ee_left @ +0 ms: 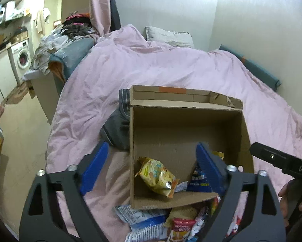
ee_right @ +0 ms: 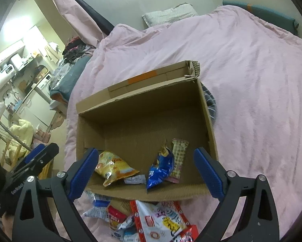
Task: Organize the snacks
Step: 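Withdraw both grippers from the box toward the remaining snacks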
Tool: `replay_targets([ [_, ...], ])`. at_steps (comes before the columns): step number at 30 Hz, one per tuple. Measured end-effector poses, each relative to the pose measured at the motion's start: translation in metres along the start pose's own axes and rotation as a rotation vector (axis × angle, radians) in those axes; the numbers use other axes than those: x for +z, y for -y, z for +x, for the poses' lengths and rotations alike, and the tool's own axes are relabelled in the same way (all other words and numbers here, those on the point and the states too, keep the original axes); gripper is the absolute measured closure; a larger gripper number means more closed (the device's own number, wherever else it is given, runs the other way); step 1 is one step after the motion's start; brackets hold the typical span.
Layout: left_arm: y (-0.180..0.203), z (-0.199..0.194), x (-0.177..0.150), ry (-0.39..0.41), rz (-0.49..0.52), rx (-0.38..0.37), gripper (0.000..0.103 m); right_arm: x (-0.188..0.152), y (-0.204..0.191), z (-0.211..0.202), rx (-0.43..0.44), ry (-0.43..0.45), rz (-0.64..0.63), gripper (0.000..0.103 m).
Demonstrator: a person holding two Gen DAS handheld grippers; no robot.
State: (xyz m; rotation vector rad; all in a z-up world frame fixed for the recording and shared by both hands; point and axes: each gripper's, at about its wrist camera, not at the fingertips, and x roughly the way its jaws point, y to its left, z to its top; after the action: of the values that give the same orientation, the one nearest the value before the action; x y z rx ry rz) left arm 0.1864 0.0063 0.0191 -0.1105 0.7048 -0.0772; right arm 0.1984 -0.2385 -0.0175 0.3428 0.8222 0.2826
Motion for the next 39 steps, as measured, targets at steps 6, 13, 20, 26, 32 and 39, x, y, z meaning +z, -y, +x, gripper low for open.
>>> replay_targets([
  [6,-0.017,-0.012,-0.014,-0.043,-0.081,-0.004,0.006,-0.013,0.001,-0.014,-0.007,0.001,0.006,0.006],
  [13,-0.019,-0.028,-0.029,-0.043,-0.042,0.036,0.006,-0.029,-0.002,-0.029,-0.004,0.009,-0.009,0.006],
  [20,-0.021,-0.035,-0.048,-0.085,-0.011,0.049,0.006,-0.043,-0.005,-0.033,-0.006,-0.026,-0.021,0.006],
  [26,-0.026,-0.041,-0.060,-0.108,-0.025,0.058,0.006,-0.054,0.003,-0.035,-0.004,-0.059,0.021,0.006],
  [32,-0.031,-0.045,-0.069,-0.128,-0.040,0.060,0.006,-0.068,0.010,-0.038,0.009,-0.100,0.065,0.006],
  [39,-0.036,-0.048,-0.085,-0.173,-0.071,0.056,0.006,-0.088,0.016,-0.045,0.012,-0.136,0.088,0.006],
])
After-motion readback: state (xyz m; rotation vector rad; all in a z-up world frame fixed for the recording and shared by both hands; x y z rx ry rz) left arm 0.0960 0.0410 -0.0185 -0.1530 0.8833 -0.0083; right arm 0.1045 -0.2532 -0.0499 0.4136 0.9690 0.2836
